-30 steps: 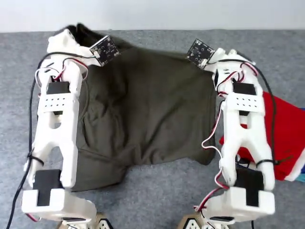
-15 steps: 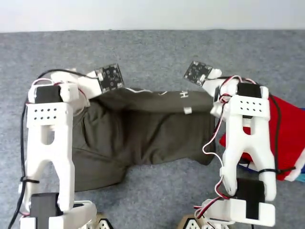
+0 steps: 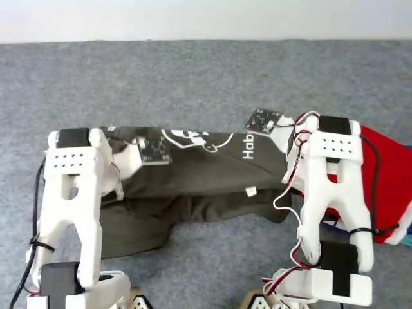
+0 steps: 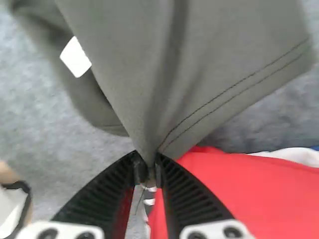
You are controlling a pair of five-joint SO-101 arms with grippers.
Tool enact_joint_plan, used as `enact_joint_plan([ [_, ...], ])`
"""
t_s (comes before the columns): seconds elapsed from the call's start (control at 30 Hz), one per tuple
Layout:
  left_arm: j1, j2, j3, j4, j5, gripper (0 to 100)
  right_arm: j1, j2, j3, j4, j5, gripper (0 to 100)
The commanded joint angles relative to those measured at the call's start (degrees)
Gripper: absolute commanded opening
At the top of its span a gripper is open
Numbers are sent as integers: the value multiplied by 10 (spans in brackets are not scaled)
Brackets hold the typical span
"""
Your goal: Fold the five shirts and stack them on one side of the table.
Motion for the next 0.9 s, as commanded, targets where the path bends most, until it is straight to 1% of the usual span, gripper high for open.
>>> enact_joint_plan([
  [0.0, -4, -24, 34, 12, -27, 14, 6, -31, 9, 6, -4, 9],
  [0.1, -4, -24, 59, 12, -29, 14, 9, -31, 18, 6, -4, 9],
  [0.2, -21, -24, 65, 12, -31, 14, 15, -31, 18, 21, -2, 9],
  [0.33, -68, -24, 67, 31, -87, 14, 15, -32, 16, 51, -1, 9],
  [0.43, -97, -24, 69, 31, -100, 14, 18, -33, 15, 68, -1, 9],
  [0.57, -89, -24, 77, 31, -102, 14, 18, -34, 6, 75, -1, 9],
  [0.67, -75, -24, 88, 31, -101, 14, 16, -34, -34, 93, -1, 9],
  [0.77, -75, -23, 91, 31, -101, 15, 14, -29, -66, 120, 0, 9],
  [0.87, -76, -19, 100, 30, -103, 24, 7, -27, -64, 121, 0, 9],
])
